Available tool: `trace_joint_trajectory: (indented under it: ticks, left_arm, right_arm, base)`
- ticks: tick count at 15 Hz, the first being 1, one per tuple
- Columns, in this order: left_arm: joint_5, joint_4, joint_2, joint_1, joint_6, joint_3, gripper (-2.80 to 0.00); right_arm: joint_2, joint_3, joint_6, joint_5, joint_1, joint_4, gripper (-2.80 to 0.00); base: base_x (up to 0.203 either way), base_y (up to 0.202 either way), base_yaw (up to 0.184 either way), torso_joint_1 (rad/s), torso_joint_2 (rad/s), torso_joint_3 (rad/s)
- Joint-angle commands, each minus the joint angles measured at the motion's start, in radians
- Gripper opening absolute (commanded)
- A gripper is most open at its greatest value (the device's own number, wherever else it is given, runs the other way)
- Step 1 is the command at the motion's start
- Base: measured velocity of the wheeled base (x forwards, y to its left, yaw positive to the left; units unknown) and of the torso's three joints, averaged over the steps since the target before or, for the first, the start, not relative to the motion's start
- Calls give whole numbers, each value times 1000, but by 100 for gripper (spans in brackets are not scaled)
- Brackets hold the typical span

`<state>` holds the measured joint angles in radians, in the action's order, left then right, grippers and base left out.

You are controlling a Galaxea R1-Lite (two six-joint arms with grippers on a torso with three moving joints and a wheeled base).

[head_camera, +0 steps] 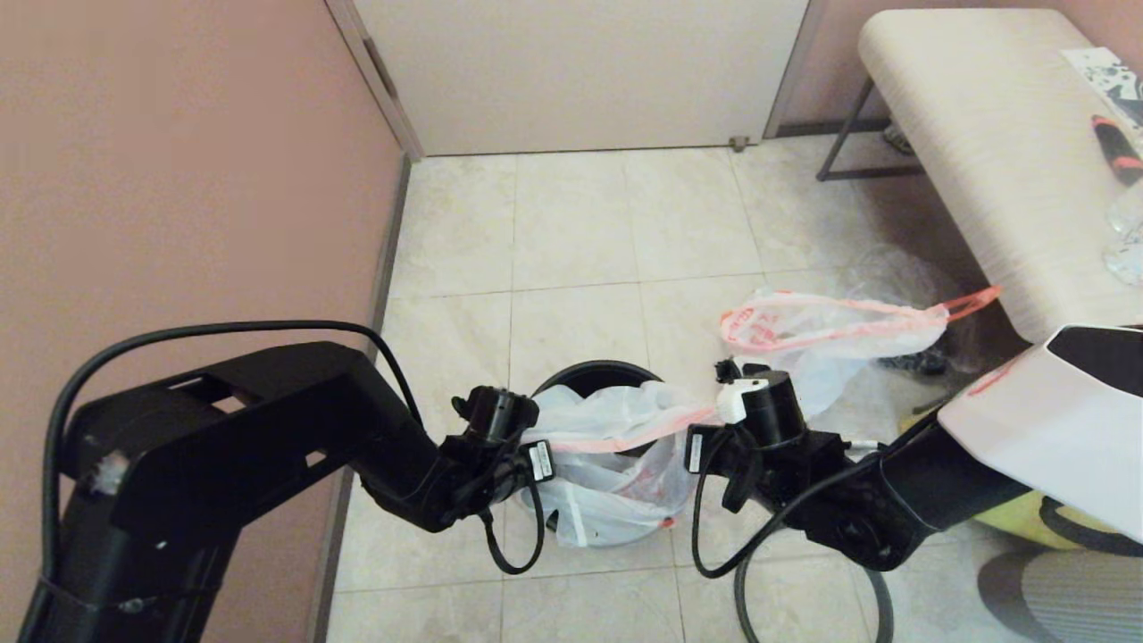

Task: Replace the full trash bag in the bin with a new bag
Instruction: Put the new garbage bag on the trash can

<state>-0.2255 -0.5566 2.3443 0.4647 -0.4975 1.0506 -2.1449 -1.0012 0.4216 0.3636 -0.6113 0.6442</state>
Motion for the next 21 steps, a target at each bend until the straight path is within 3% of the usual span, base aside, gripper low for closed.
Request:
trace_joint_trajectory:
  ticks: [1, 5, 10, 14, 21]
  left_arm:
    - [-1, -3, 6, 0, -4, 0, -280]
    - [-1, -2, 1, 3, -4, 0, -280]
    - [0, -2, 1, 14, -3, -6, -280]
    - [0, -2, 7, 23, -3, -11, -280]
    - [-1, -2, 10, 27, 2, -11, -280]
  right_arm:
    - [9, 14, 12, -2, -45, 3, -280]
    - [-93, -51, 6, -26, -59, 1, -280]
    - [-202, -278, -34, -56, -48, -35, -280]
    - [-197, -467, -40, -59, 30, -123, -280]
    - [-256, -594, -46, -101, 120, -159, -280]
  base:
    - [0, 0, 0, 0, 0, 0]
    - [0, 0, 0, 0, 0, 0]
    - [0, 0, 0, 0, 0, 0]
    - [0, 0, 0, 0, 0, 0]
    - [0, 0, 0, 5, 1, 1]
